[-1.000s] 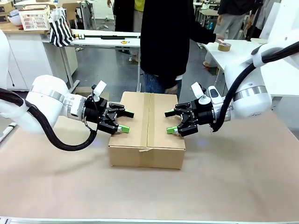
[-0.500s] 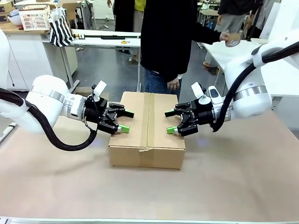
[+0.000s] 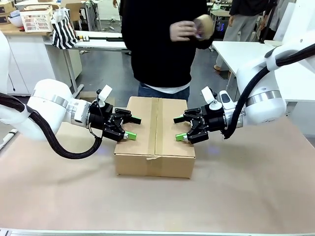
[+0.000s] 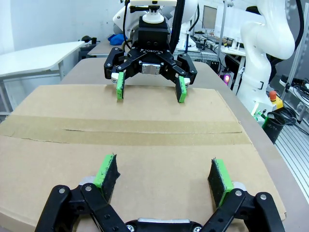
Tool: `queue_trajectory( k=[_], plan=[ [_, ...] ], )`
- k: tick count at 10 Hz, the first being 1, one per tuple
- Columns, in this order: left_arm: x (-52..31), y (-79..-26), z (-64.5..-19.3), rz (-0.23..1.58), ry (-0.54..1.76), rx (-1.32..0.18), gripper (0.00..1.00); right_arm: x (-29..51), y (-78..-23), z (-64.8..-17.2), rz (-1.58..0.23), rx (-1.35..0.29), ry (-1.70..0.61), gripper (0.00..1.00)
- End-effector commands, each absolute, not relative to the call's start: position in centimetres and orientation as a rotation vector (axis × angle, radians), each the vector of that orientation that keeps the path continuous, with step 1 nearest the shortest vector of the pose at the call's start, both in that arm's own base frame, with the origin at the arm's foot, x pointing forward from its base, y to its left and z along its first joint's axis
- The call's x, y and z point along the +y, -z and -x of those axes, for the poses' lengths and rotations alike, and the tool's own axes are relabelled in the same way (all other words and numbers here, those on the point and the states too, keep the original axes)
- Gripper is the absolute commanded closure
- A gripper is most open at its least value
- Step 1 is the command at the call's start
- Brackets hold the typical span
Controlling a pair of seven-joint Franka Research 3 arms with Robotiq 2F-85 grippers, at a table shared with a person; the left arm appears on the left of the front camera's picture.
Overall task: Pack the gift set into the box.
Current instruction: Press and hold the closed box until the human finishes sealing it.
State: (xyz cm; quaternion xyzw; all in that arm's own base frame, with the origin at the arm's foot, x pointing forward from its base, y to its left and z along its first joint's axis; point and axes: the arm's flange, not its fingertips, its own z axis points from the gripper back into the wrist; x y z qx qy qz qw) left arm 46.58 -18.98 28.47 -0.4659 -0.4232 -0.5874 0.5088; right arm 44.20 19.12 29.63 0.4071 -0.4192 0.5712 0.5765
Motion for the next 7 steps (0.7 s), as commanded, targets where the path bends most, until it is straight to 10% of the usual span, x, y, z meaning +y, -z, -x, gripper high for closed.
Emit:
queue_trajectory(
  k=[1, 7],
  plan=[
    [-18.9, -28.26, -46.42, 1.107, 1.43, -1.028, 0.0, 19.07, -29.52, -44.06, -0.95, -0.977, -1.34, 0.0],
    [-18.9, -28.26, -46.42, 1.107, 1.43, -1.028, 0.0, 19.07, -29.52, -44.06, -0.95, -0.977, -1.34, 0.0]
  ],
)
